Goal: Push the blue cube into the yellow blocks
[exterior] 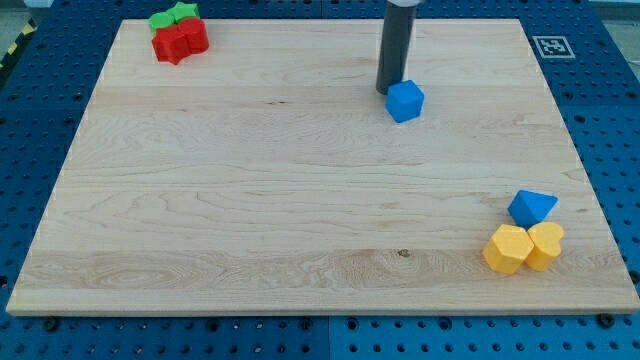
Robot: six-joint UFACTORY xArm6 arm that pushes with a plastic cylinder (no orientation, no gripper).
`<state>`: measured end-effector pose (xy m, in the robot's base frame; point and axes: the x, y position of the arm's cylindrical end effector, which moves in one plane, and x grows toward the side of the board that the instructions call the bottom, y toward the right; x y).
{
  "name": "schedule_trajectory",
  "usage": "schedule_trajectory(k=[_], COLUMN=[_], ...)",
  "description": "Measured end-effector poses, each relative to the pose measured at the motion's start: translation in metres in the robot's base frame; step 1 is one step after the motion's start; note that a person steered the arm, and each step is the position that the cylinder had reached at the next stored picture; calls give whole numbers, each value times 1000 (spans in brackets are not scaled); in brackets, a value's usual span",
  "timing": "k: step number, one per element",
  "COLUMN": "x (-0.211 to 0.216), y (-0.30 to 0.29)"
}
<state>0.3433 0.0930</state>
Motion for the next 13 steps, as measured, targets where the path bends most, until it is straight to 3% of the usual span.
schedule_trajectory(k=[2,4,7,10,13], x=[23,36,46,103,127], y=[31,-22,49,53,34])
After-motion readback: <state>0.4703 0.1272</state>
